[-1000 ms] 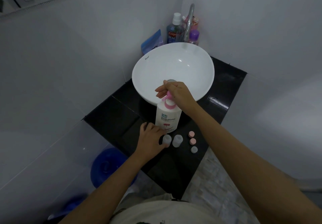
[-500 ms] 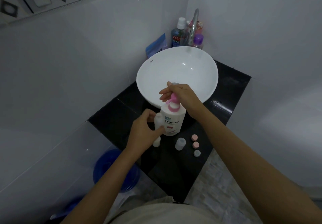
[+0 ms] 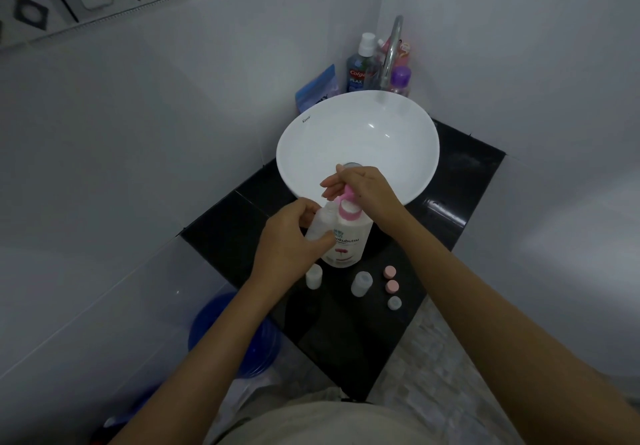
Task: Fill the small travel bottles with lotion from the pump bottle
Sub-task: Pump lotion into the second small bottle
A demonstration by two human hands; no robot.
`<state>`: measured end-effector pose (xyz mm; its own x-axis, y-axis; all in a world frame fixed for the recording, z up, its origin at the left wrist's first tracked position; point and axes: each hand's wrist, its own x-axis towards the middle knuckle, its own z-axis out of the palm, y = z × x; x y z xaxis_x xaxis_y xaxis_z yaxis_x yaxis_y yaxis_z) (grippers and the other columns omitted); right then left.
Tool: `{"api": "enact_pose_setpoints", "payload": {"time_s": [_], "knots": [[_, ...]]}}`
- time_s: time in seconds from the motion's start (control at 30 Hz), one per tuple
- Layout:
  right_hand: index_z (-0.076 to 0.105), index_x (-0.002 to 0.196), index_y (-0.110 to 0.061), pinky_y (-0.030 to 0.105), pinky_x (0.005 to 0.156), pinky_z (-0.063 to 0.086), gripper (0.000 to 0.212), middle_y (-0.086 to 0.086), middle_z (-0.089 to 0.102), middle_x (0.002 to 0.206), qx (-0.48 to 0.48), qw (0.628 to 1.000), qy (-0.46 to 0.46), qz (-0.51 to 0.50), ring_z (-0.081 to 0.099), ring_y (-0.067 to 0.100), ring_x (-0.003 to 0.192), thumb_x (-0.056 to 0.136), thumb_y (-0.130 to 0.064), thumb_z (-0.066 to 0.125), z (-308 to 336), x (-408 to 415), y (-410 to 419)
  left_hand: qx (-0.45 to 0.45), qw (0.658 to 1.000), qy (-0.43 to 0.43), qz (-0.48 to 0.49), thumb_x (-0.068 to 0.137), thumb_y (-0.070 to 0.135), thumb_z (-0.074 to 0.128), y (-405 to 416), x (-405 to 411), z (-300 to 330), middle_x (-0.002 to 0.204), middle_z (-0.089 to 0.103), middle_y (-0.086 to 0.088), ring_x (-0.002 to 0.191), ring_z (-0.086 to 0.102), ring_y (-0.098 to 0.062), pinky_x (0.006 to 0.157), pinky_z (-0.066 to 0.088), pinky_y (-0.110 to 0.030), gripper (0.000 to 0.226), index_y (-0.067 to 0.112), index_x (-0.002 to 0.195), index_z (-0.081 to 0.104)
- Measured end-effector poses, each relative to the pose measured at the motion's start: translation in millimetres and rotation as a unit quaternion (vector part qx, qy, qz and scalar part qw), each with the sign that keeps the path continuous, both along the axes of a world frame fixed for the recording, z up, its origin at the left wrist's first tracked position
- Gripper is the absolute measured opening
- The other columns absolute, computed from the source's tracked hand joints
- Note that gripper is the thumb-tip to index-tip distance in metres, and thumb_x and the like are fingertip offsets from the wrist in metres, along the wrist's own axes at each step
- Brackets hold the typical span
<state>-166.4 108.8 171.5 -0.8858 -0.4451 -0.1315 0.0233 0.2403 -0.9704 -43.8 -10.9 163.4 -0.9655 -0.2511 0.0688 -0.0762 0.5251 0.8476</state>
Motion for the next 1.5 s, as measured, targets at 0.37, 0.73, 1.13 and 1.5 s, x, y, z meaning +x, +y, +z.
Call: {"api": "enact_pose_setpoints", "payload": {"time_s": [0.37,0.73,1.13,1.5], "knots": [[0.072,0.093,0.0,0.027,0.085,0.05,0.044,0.012,0.07,0.08,0.002,1.0,0.005,0.002,0.065,0.015,0.078,0.098,-0.031,0.042,2,3,2,0.041,0.998,0.054,0.017,0.08,0.024,0.073,0,-1,2,0.101,0.066,0.005,0.089,0.061,-0.001,0.073,0.047,-0.006,0.038,0.017,0.117,0.065],[0.072,0.084,0.0,0.039,0.089,0.051,0.045,0.012,0.07,0.074,0.009,1.0,0.016,-0.023,0.065,0.021,0.077,0.099,-0.027,0.04,-4,0,-4,0.136,0.988,0.066,0.027,0.078,0.018,0.074,-1,0,-5,0.104,0.07,0.005,0.095,0.064,-0.005,0.078,0.051,-0.013,0.034,0.022,0.111,0.066],[0.072,0.085,-0.002,0.024,0.065,0.046,0.043,0.006,0.069,0.076,0.036,0.999,-0.017,-0.014,0.061,0.016,0.076,0.099,-0.027,0.04,-10,8,-2,0.175,0.983,0.044,0.036,0.077,0.016,0.076,1,-4,-16,0.1,0.069,-0.002,0.091,0.065,-0.008,0.073,0.05,-0.012,0.032,0.02,0.108,0.07],[0.073,0.089,0.003,0.011,0.076,0.046,0.053,0.019,0.072,0.085,0.033,0.999,0.012,-0.027,0.062,0.009,0.073,0.101,-0.028,0.031,0,3,-4,0.186,0.98,0.059,0.031,0.077,0.014,0.075,-1,-6,-10,0.1,0.069,-0.003,0.093,0.065,-0.009,0.074,0.051,-0.014,0.033,0.016,0.11,0.07]]}}
